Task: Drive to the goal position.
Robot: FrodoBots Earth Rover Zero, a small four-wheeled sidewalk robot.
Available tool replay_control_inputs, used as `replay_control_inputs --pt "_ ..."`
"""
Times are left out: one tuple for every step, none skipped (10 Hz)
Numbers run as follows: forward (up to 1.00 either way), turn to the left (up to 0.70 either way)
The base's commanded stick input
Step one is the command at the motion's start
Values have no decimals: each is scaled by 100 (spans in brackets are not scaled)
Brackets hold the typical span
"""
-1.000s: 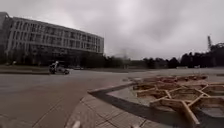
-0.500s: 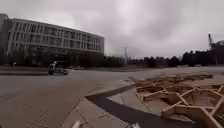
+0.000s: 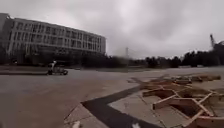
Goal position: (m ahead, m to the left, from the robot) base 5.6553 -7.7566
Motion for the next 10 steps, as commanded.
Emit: replay_control_inputs --pt "70 0" --pt "70 0" --pt "70 0" --pt "70 0" --pt "70 4" --pt "70 7" --pt "70 5" --pt "70 1" --pt "70 0" --pt "70 0"
